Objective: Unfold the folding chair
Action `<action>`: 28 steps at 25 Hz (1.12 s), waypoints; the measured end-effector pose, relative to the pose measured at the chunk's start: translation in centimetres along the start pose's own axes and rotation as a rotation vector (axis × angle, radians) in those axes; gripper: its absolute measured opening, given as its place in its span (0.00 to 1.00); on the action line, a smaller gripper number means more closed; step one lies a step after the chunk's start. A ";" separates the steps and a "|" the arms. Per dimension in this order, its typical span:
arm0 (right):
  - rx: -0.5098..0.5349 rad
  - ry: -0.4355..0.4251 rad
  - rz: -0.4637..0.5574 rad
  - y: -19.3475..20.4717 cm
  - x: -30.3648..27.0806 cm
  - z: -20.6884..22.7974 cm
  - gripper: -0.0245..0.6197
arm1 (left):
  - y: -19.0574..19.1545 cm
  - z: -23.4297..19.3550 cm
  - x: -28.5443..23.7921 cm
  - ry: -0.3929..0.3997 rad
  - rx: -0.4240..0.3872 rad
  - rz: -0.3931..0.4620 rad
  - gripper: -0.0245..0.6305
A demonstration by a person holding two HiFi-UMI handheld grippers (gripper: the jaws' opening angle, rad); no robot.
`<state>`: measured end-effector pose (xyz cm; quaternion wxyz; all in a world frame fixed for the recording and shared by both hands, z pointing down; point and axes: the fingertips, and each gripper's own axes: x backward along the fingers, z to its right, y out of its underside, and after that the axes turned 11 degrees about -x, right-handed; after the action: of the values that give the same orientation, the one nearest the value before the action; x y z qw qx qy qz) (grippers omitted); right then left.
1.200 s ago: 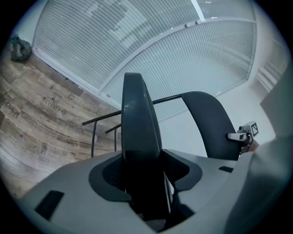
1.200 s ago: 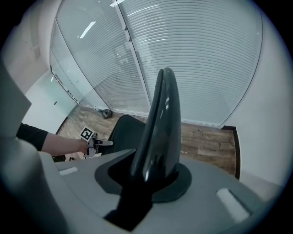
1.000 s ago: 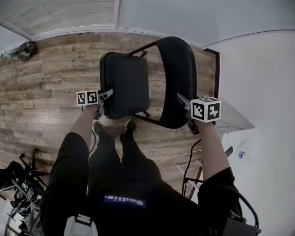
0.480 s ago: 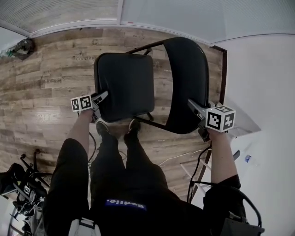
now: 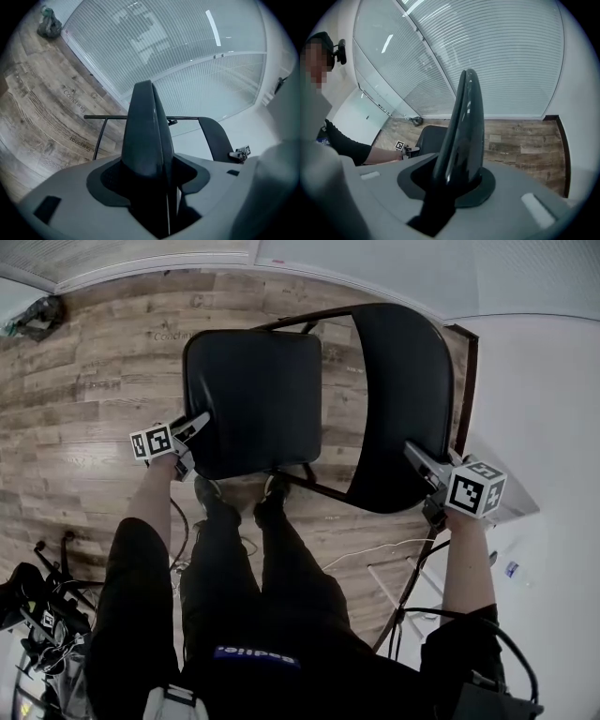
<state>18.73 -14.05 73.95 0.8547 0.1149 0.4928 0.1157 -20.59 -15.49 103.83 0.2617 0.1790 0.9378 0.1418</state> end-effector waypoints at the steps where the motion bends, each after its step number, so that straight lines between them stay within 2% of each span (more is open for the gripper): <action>1: -0.001 -0.004 0.000 0.1 -0.4 -0.1 0.17 | 0.0 -0.7 0.1 0.001 0.002 0.004 0.42; 14: -0.021 -0.045 0.014 1.0 -3.9 -0.6 0.17 | 0.8 -6.8 0.9 0.047 0.029 0.022 0.45; 28: 0.003 0.017 0.018 2.1 -6.9 -5.8 0.17 | 1.1 -11.5 2.2 0.115 0.040 0.036 0.46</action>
<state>10.16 -13.68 77.38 0.8491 0.1198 0.4994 0.1235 -28.21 -15.56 112.72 0.2011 0.1926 0.9505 0.1378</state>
